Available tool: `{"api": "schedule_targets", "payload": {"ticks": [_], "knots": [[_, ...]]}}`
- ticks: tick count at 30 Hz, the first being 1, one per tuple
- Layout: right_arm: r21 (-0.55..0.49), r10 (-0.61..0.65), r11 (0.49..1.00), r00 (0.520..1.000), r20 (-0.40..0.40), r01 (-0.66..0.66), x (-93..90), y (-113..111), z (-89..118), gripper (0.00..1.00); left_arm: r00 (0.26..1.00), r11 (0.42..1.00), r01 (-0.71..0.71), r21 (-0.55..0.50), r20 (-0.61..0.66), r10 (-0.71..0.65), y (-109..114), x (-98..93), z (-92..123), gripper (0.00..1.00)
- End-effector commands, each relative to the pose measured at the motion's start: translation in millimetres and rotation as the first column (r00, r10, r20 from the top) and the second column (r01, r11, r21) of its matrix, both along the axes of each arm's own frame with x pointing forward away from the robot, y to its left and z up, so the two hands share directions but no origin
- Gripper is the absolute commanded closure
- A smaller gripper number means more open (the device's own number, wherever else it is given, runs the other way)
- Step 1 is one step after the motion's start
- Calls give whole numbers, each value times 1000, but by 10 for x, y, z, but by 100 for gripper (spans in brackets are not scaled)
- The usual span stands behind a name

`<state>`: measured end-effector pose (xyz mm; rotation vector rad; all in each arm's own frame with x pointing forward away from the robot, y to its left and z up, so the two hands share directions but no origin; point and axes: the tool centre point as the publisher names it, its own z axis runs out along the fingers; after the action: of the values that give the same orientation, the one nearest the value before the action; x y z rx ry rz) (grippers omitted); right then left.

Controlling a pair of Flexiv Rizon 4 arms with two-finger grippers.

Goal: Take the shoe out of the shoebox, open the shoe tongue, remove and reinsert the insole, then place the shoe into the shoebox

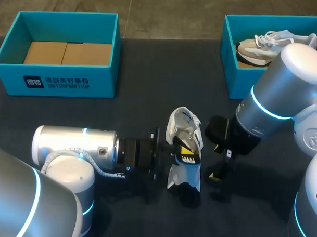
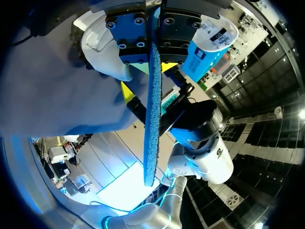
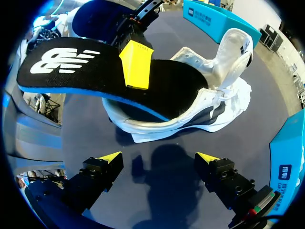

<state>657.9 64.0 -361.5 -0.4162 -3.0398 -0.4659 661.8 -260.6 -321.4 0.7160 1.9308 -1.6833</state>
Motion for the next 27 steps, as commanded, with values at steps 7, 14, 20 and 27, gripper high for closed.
{"api": "schedule_targets", "payload": {"ticks": [7,14,20,27], "knots": [[-1,-2,1000,1000,2,2,-10,4,-6,0,999,1000,14,2,46,-14,-14,101,-144,100],[-1,-2,1000,1000,2,2,-10,4,-6,0,996,1000,-12,16,88,11,2,173,-203,100],[-1,-2,1000,1000,2,2,-10,4,-6,0,995,999,-35,21,95,33,10,236,-249,100],[-1,-2,1000,1000,2,2,-10,4,-6,0,995,999,-43,13,88,42,22,235,-260,100]]}}
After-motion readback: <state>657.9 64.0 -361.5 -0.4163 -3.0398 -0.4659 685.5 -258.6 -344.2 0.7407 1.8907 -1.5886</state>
